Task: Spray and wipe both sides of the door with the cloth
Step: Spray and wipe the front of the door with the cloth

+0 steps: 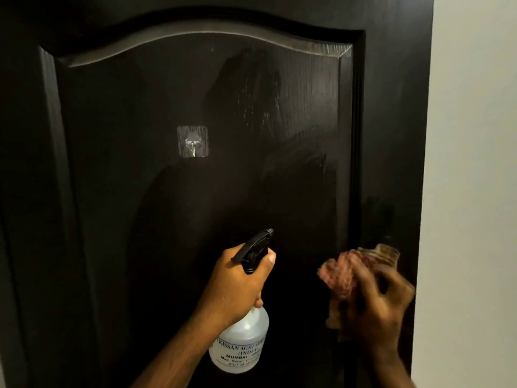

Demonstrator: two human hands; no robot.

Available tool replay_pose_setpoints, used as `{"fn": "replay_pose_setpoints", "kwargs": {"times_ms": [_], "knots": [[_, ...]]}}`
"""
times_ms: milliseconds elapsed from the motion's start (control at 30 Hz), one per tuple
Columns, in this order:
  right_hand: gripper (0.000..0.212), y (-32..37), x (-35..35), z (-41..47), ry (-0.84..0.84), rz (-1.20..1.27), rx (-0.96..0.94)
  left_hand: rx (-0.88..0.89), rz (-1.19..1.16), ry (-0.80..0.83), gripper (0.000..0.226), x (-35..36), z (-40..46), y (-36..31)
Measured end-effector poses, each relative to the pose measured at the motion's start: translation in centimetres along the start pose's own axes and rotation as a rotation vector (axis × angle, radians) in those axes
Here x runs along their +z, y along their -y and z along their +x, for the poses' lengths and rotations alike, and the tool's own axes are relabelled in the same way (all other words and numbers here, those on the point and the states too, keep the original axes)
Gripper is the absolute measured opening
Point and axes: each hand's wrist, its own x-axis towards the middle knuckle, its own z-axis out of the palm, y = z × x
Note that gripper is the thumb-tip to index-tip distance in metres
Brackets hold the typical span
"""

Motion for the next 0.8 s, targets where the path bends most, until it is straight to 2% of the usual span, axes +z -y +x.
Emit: {"fn": "replay_pose_setpoints", "kwargs": {"times_ms": [67, 133, 200, 367, 433, 500, 600, 800], "knots": [[0.039, -0.9, -0.3, -3.1, 0.077, 0.073, -0.028, -0.017, -0.045, 0.014, 0.015, 0.7, 0.1, -0.1], [0.043, -1.1, -0.5, -4.2, 0.084, 0.021, -0.012, -0.026, -0.055, 0.007, 0.014, 1.3, 0.2, -0.2], [0.059, -0.3, -0.5, -3.9, 0.072, -0.046, 0.041, 0.004, -0.036, -0.036, 0.014, 1.8, 0.2, -0.3], [0.074, 2.6, -0.1, 2.9, 0.017, 0.034, 0.147, 0.116, -0.058, -0.151, 0.012, 2.3, 1.8, -2.6], [0.066, 4.1, 0.3, 7.5, -0.019, 0.124, 0.112, 0.137, -0.067, -0.153, 0.017, 2.4, 2.7, -3.9], [0.056, 5.9, 1.1, 12.2, 0.015, 0.187, -0.003, 0.162, -0.066, -0.146, 0.022, 2.4, 3.6, -5.3], [0.050, 7.9, 2.8, 18.6, 0.047, 0.133, -0.149, 0.218, -0.018, -0.155, 0.033, 2.2, 5.3, -7.2], [0.046, 10.6, 4.4, 27.4, -0.067, 0.152, -0.075, 0.251, -0.011, -0.185, 0.026, 1.2, 7.0, -9.3]]}}
